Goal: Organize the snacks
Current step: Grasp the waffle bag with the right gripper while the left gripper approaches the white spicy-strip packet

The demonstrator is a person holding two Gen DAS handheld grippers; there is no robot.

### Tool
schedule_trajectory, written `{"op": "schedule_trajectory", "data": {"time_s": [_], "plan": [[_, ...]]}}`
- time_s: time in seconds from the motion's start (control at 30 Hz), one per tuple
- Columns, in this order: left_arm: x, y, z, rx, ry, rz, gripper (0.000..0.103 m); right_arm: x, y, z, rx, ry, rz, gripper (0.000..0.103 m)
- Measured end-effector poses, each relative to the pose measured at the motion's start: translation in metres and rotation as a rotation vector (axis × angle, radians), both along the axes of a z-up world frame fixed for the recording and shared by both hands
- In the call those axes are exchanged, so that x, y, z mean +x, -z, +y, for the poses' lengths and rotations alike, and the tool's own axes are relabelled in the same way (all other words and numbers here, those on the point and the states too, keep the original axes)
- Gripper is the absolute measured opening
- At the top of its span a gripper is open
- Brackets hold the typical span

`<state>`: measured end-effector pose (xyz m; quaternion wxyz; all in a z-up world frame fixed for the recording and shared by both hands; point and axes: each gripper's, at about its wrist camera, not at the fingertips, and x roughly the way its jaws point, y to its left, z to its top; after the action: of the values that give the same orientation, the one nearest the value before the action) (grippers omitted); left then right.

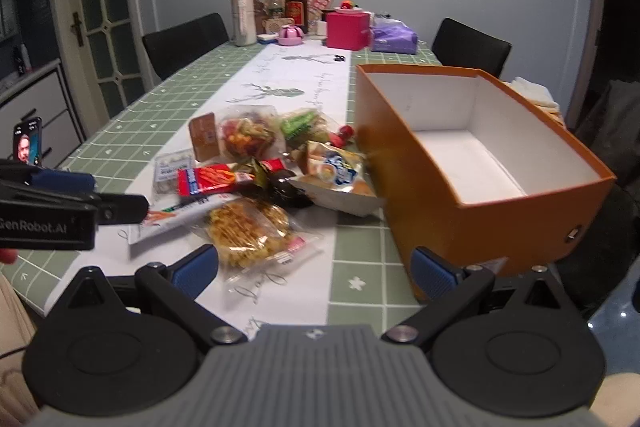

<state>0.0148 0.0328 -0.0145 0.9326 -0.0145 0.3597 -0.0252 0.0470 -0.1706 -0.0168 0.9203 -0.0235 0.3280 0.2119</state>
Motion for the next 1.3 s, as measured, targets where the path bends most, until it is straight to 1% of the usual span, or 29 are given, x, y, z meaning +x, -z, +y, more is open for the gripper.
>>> {"op": "schedule_trajectory", "data": {"time_s": [0.07,0.2,0.33,0.47,0.6,0.7,0.77,1.0,1.13,1.3], "plan": [[0.005,0.007,0.004,0.001,0.014,0.007,0.082,0.008,0.006,0.005,0.011,-0.027,-0.007,0.100],[0.016,0.019,0.013,0.006,0.047,0.011,0.083,0.030,0.018,0.017,-0.001,-0.074,0.039,0.100],[0.027,0.029,0.026,0.033,0.073,0.017,0.083,0.049,0.030,0.033,-0.035,-0.113,0.074,0.100],[0.039,0.039,0.037,0.067,0.107,0.026,0.083,0.062,0.040,0.048,-0.071,-0.153,0.090,0.100],[0.047,0.043,0.042,0.065,0.138,0.024,0.083,0.076,0.047,0.062,-0.094,-0.186,0.099,0.100],[0.055,0.049,0.042,0.078,0.142,0.043,0.083,0.086,0.054,0.073,-0.132,-0.211,0.109,0.100],[0.058,0.052,0.043,0.073,0.150,0.058,0.083,0.092,0.057,0.078,-0.155,-0.239,0.116,0.100],[0.067,0.060,0.055,0.066,0.143,0.092,0.083,0.106,0.066,0.086,-0.139,-0.299,0.136,0.099],[0.073,0.065,0.057,0.071,0.158,0.111,0.083,0.110,0.073,0.084,-0.106,-0.303,0.163,0.099],[0.081,0.074,0.055,0.054,0.200,0.148,0.083,0.110,0.076,0.076,-0.064,-0.303,0.187,0.098]]}}
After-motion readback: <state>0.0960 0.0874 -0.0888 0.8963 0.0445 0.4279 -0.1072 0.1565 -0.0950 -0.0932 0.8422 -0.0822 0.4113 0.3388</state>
